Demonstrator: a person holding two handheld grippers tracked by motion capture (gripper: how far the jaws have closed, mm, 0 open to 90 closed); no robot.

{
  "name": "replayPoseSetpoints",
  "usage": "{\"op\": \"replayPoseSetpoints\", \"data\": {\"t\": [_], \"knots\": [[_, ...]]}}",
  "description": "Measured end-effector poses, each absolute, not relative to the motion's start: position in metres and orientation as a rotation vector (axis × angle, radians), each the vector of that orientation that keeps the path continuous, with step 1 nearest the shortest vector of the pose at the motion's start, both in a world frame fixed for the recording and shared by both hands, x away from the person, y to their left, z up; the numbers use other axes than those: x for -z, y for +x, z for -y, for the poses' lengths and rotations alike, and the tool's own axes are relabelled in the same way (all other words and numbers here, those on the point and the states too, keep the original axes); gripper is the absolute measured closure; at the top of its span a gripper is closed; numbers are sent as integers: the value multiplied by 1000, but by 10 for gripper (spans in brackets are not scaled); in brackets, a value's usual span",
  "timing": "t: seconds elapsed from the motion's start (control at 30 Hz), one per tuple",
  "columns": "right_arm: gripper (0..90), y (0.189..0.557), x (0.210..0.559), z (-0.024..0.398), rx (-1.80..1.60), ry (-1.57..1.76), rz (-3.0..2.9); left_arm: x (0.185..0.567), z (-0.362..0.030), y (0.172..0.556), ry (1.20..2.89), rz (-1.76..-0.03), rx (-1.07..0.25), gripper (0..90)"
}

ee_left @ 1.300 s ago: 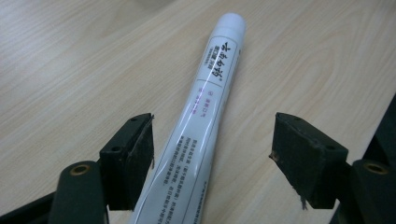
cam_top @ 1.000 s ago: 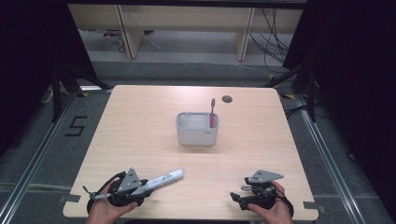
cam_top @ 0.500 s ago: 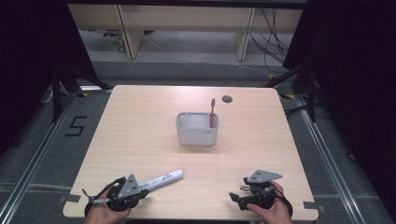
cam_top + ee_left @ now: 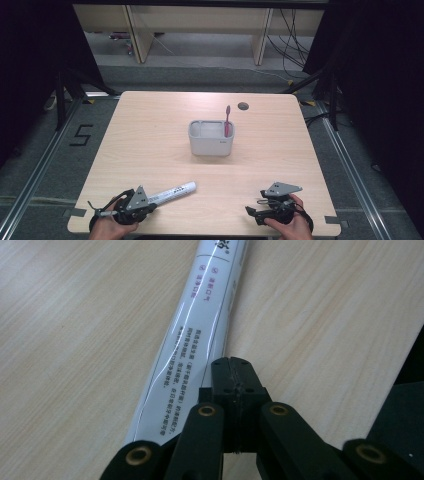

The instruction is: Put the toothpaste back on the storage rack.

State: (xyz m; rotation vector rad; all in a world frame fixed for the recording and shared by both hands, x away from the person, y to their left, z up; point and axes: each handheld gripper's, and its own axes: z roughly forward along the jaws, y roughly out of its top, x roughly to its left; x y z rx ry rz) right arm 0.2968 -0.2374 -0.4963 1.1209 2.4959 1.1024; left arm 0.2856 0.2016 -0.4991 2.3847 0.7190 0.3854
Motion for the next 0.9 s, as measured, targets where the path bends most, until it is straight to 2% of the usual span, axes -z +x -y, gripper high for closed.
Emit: {"op": "replayPoseSetpoints", "data": {"t": [0.9], "knots": [[206,300,499,237,-1093,1098,-2517,501,-198,344,2367,-770,-436,897]]}}
